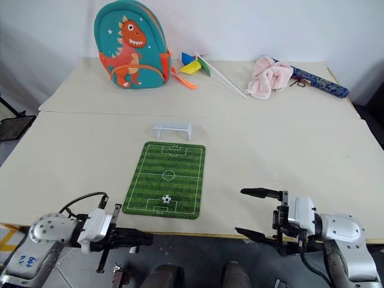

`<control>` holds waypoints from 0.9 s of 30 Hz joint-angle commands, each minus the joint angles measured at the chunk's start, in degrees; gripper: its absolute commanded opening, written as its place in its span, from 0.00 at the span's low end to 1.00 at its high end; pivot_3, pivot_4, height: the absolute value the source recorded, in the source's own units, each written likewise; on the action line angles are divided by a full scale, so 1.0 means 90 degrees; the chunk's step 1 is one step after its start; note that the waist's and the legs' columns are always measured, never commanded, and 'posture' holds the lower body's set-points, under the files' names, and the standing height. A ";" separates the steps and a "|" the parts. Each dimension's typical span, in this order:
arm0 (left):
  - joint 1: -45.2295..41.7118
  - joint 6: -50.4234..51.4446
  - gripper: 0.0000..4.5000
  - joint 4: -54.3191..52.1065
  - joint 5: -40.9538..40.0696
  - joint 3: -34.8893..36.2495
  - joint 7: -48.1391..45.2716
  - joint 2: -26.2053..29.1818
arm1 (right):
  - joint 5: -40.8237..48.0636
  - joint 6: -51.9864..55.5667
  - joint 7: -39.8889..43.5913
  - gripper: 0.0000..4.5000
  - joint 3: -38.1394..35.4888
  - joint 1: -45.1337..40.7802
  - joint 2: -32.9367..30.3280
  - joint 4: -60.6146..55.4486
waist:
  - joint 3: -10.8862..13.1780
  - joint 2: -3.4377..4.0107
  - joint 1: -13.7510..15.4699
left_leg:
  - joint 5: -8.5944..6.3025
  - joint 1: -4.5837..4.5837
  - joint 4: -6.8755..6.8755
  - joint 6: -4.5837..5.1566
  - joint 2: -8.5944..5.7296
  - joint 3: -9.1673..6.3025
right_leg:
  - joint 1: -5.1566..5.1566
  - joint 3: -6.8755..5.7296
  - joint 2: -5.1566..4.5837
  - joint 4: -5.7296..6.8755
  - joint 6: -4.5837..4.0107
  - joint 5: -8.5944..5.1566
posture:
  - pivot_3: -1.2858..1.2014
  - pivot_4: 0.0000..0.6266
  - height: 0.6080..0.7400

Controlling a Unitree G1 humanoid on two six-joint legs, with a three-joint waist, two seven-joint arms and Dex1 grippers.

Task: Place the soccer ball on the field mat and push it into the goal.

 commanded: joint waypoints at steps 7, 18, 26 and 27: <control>-0.0534 0.0005 0.01 0.0392 0.0360 -0.0409 0.0226 -0.0111 | 0.0390 -0.0009 0.0049 1.00 0.0022 0.0114 0.0044 -0.0566 | -0.0001 0.0001 -0.0022 | 0.0001 0.0003 0.0004 0.0000 -0.0002 0.0002 | 0.0002 0.0002 -0.0001 0.0004 0.0000 0.0000 | 0.52 0.24 1.00; -0.1258 0.0175 0.01 0.1119 0.0581 -0.0728 0.0523 -0.0482 | 0.0296 -0.0005 -0.0079 1.00 0.0119 0.0129 0.0135 -0.0580 | -0.0001 0.0001 -0.0012 | 0.0002 0.0002 0.0005 0.0000 -0.0003 0.0001 | 0.0000 0.0002 -0.0001 0.0005 0.0001 0.0001 | 0.52 0.24 1.00; -0.2291 0.0251 0.01 0.2352 0.1018 -0.0677 0.1626 -0.1329 | 0.0009 -0.0138 -0.0692 1.00 -0.0062 0.0304 0.0370 -0.0520 | -0.0002 0.0000 0.0057 | 0.0003 0.0000 0.0016 0.0001 -0.0008 0.0000 | 0.0001 0.0001 -0.0001 0.0010 0.0005 0.0003 | 0.52 0.24 1.00; -0.2377 0.0208 0.01 0.2450 0.1042 -0.0649 0.1711 -0.1407 | -0.0073 -0.0200 -0.0847 1.00 -0.0094 0.0311 0.0446 -0.0509 | -0.0002 0.0000 0.0054 | 0.0003 0.0001 0.0017 0.0001 -0.0008 0.0000 | 0.0001 0.0001 -0.0001 0.0011 0.0005 0.0003 | 0.52 0.24 1.00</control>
